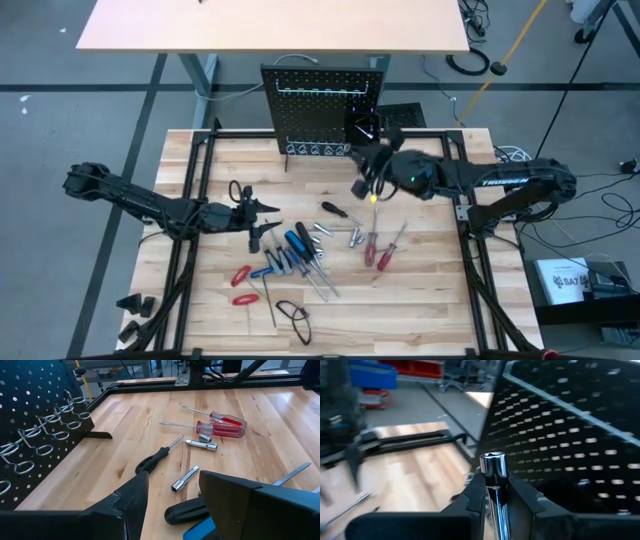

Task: Hang tools onto peg board
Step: Put the extension bar into the black bin on the pegboard

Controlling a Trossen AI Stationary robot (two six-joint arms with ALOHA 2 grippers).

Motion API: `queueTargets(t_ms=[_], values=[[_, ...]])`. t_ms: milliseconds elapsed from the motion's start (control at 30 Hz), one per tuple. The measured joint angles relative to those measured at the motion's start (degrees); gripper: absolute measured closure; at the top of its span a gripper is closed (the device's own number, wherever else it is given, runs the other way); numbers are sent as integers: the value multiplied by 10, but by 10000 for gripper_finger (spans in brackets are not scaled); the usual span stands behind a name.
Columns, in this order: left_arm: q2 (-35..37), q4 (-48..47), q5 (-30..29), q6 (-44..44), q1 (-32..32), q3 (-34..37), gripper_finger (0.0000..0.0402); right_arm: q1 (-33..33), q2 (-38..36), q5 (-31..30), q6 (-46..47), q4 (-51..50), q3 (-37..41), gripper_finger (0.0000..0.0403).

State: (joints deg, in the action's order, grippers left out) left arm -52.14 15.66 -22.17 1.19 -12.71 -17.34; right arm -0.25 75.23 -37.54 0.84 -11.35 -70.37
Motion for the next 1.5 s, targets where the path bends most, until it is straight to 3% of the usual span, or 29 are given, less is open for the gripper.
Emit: queueTargets(t_ms=[467, 900, 1167, 1500], values=[[0, -3, 0, 0, 0, 0, 217, -102, -1, 3, 30, -1, -1, 361], [0, -3, 0, -1, 0, 0, 217, -122, -1, 34, 30, -3, -1, 359], [0, -3, 0, -1, 0, 0, 217, -122, -1, 33, 30, -2, -1, 262], [0, -3, 0, -1, 0, 0, 217, -122, -1, 33, 28, -3, -1, 249]])
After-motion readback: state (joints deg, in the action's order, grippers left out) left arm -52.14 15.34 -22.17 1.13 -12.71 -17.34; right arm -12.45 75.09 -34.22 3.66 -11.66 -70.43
